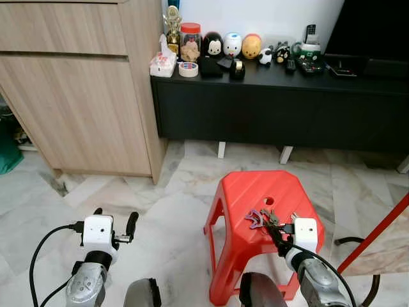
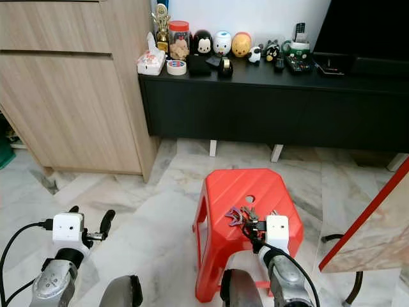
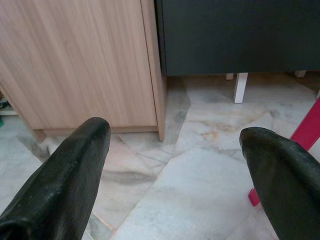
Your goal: Hang keys on a hook
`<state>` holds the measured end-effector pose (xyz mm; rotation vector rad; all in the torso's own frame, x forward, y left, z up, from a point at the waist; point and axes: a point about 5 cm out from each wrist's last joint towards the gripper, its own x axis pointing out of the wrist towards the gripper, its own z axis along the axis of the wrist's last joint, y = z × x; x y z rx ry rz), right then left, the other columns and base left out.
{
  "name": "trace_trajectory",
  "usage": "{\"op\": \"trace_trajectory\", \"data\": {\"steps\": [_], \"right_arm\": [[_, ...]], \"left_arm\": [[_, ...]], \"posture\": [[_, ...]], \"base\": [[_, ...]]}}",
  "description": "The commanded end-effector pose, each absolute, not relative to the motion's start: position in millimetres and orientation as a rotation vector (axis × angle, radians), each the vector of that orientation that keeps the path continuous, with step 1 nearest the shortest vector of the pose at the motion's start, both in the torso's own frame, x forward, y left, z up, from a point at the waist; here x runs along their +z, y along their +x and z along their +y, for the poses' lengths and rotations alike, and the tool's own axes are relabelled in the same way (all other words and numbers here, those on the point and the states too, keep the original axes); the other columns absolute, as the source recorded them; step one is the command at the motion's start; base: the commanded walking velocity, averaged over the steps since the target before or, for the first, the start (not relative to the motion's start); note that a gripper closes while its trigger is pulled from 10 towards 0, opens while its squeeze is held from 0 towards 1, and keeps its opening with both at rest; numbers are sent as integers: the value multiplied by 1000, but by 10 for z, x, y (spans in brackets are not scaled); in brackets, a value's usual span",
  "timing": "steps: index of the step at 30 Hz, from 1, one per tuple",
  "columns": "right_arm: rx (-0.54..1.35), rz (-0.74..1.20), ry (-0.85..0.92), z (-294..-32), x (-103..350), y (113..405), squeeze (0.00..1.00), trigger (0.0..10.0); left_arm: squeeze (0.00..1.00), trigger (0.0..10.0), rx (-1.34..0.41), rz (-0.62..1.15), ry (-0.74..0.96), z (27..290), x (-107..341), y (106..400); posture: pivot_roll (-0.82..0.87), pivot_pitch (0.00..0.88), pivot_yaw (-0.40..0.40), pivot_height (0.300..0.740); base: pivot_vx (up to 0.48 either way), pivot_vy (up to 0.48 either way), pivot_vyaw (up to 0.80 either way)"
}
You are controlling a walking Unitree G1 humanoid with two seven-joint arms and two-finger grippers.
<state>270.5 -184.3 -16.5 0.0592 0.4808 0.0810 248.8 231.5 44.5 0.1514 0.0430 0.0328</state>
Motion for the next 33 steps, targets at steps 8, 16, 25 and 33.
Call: {"op": "trace_trajectory", "data": {"steps": [8, 16, 25, 33], "right_arm": [[98, 477, -49, -1837, -16, 2917, 1000, 10000], [78, 480, -39, -1743, 37, 3010, 0, 10000], [-5, 504, 24, -1766, 64, 3063, 0, 10000], [-43, 539, 21, -1855, 7, 3003, 0, 10000]], "left_arm": [[0, 10000, 4, 43, 150, 2251, 462, 2464], [0, 10000, -3, 41, 147, 2228, 486, 2418], [0, 10000, -8, 24, 150, 2212, 574, 2342], [0, 10000, -15, 7, 133, 2092, 636, 2316]], "posture": [[63, 0, -49, 564], [69, 0, -46, 564], [85, 0, -62, 564], [82, 24, -93, 564]], "base": [[0, 0, 0], [0, 0, 0], [0, 0, 0], [0, 0, 0]]}}
